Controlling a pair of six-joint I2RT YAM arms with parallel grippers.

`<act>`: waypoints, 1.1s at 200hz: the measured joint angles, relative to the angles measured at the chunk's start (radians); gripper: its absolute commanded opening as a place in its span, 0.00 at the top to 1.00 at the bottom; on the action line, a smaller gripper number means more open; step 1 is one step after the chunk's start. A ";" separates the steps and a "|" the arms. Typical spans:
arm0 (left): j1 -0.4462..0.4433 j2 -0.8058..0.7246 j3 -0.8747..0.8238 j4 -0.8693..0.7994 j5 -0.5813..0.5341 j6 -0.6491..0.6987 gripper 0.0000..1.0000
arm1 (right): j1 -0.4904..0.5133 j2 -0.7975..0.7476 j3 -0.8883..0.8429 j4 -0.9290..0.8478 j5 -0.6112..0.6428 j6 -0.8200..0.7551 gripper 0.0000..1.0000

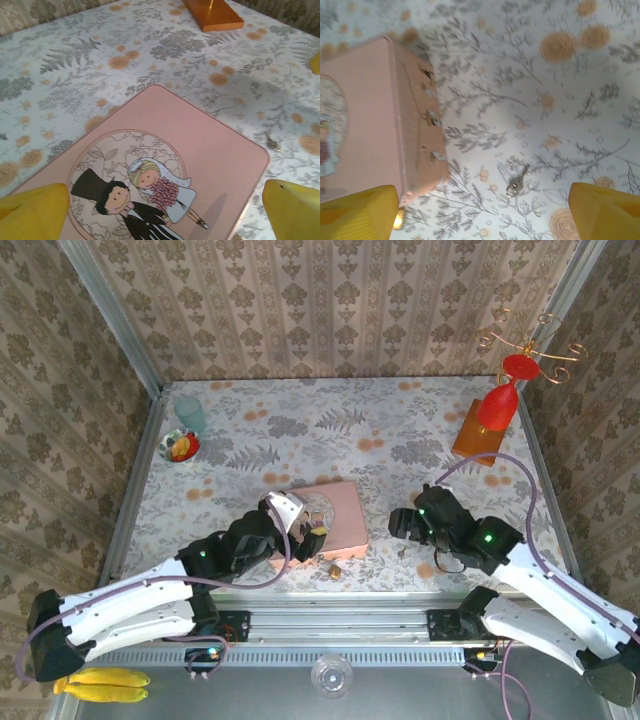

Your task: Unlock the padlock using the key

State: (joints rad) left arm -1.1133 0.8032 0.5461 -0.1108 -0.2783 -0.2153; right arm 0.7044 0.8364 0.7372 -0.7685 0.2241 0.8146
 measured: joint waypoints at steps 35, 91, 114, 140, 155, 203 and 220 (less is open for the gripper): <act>0.000 -0.009 -0.079 0.067 -0.068 0.049 0.00 | 0.039 0.060 -0.083 0.011 0.004 0.093 0.26; 0.000 -0.064 -0.201 0.144 -0.124 0.064 0.00 | 0.076 0.205 -0.145 0.092 -0.002 0.196 0.45; 0.000 -0.083 -0.238 0.180 -0.131 0.071 0.00 | 0.082 0.261 -0.148 0.124 -0.002 0.207 0.50; 0.001 -0.085 -0.258 0.209 -0.130 0.077 0.00 | 0.082 0.303 -0.150 0.145 -0.002 0.207 0.54; 0.001 -0.081 -0.259 0.227 -0.129 0.078 0.00 | 0.082 0.333 -0.150 0.161 -0.002 0.209 0.56; 0.002 -0.072 -0.259 0.253 -0.118 0.081 0.00 | 0.085 0.422 -0.150 0.210 -0.002 0.212 0.64; 0.002 -0.072 -0.259 0.258 -0.111 0.081 0.00 | 0.086 0.442 -0.150 0.214 -0.002 0.214 0.65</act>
State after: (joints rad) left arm -1.1114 0.7311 0.2874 0.1471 -0.3897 -0.1341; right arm 0.7902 1.2781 0.5869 -0.5549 0.2222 1.0290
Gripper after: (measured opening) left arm 0.999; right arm 0.357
